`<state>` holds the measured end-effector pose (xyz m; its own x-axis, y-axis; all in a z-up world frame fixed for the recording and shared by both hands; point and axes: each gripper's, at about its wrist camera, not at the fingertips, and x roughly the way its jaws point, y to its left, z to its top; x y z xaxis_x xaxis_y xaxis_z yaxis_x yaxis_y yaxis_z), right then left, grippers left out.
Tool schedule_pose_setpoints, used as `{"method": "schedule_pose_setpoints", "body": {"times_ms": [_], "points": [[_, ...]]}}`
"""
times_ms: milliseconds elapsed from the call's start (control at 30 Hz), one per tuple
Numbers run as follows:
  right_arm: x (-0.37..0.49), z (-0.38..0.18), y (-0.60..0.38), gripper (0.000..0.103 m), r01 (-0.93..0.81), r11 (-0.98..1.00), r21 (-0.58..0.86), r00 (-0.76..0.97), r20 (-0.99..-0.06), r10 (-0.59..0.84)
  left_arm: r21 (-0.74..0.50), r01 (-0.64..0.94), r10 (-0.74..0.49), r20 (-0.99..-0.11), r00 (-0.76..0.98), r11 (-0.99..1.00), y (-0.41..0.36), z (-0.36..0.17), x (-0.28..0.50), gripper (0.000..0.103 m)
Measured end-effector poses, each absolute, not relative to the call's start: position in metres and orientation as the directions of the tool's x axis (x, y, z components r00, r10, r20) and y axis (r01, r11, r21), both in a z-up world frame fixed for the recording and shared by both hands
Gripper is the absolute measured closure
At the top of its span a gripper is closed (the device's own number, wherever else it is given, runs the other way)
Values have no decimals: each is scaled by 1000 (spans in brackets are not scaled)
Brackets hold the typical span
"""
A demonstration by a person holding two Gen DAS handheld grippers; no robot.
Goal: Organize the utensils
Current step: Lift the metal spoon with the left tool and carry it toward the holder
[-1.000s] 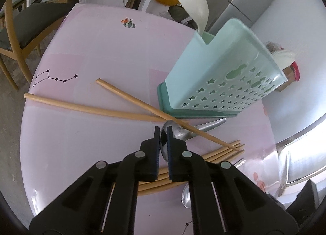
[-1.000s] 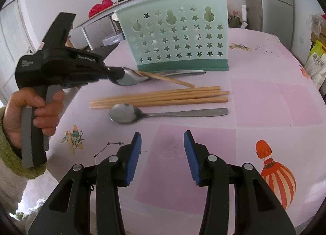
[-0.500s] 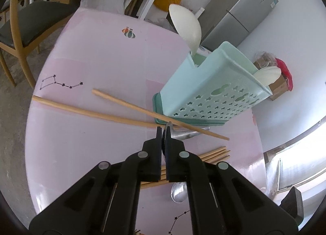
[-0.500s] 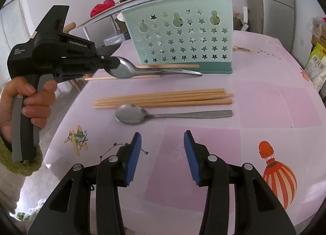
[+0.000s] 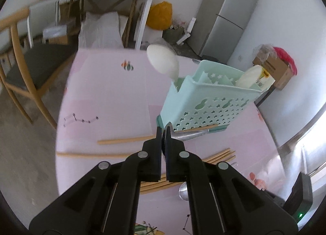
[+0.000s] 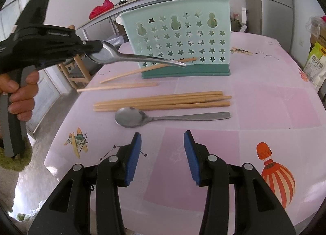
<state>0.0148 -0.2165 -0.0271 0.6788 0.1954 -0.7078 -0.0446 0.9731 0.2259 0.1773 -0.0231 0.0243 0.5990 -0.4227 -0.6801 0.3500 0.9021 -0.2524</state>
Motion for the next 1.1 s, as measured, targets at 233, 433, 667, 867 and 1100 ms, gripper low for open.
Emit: {"method": "schedule_pose_setpoints", "body": {"times_ms": [233,433,667,867,1100], "points": [[13,-27,-216,60,-44,974,224,683,-705,193,-206,374,-412,-649,640,904,-16,48,164,102],[11,-25,-216,60,-43,974,224,688,-700,192,-206,373,-415,-625,661,905,-7,58,156,102],[10,-23,-214,60,-47,974,220,690,-698,191,-229,356,-418,-621,663,906,4,57,154,102],[10,-22,-213,60,-51,975,217,692,-696,191,-245,348,-422,-623,659,905,9,53,154,102],[10,-22,-212,60,-58,975,214,693,-694,194,-248,339,-417,-621,664,908,13,51,154,102]]}}
